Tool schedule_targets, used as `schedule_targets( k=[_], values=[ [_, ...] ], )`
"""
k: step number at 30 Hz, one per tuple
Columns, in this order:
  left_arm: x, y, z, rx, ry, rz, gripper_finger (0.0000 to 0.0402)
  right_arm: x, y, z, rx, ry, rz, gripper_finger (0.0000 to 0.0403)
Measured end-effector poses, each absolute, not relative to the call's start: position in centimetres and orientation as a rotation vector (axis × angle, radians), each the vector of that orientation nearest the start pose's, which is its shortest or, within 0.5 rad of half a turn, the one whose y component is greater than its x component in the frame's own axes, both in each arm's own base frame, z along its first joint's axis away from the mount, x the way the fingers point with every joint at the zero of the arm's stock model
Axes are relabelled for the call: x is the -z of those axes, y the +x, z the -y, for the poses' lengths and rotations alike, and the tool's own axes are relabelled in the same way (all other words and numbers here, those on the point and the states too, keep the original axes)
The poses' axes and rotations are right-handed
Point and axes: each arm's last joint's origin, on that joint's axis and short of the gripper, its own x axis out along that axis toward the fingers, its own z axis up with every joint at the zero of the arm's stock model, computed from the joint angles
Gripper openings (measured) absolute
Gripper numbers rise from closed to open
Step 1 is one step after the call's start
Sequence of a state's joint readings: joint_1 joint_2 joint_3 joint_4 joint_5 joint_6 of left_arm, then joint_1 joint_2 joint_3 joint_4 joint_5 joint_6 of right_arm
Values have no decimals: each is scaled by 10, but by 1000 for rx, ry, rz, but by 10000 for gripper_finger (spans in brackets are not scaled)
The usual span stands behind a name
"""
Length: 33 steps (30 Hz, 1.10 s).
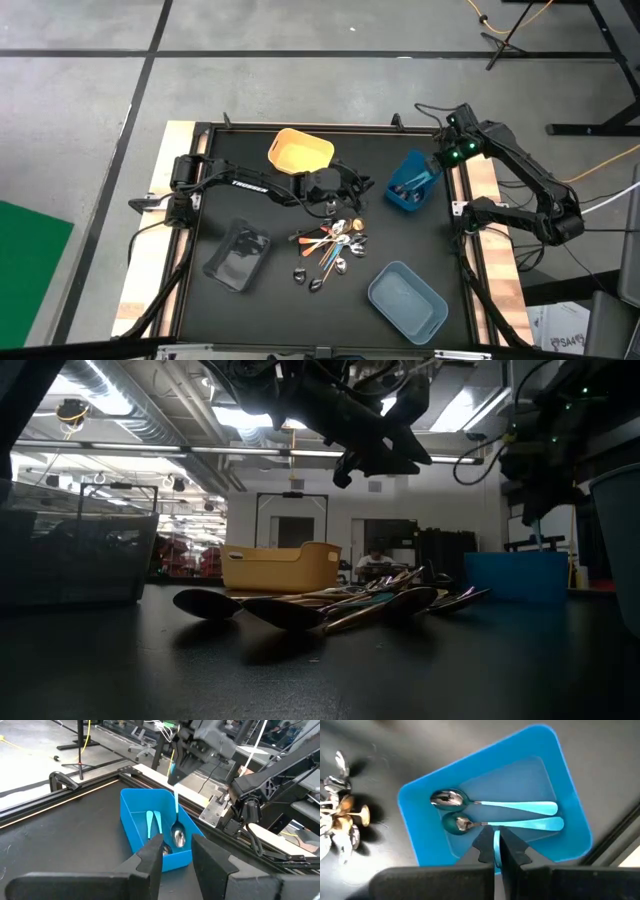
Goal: Sort silverware by color (type)
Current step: Put the light blue spoon into the blue bin
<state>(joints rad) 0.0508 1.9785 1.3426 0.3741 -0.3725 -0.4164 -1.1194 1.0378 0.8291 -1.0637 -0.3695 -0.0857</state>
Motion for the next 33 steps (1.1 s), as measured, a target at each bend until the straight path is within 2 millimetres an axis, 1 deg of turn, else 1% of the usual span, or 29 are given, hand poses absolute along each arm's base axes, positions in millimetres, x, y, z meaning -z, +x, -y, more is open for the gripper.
schedule_targets(
  k=[6, 13, 20, 25, 28, 33],
  values=[
    [-224, 448, -33, -467, -365, -169, 96, -233, 82, 144, 598, 821, -973, 0],
    [-224, 448, -30, -461, -359, -174, 96, -231, 82, 145, 614, 835, -962, 0],
    [-223, 449, -15, -405, -217, -214, 96, -231, 81, 145, 636, 824, -973, 1],
    [-220, 449, 0, -280, -180, -273, 96, -231, 81, 146, 643, 821, -977, 3],
    [-213, 447, 7, -228, -175, -356, 96, -231, 81, 146, 648, 817, -982, 19],
    [-201, 441, 16, -195, -160, -496, 96, -230, 81, 146, 666, 807, -994, 68]
  ],
)
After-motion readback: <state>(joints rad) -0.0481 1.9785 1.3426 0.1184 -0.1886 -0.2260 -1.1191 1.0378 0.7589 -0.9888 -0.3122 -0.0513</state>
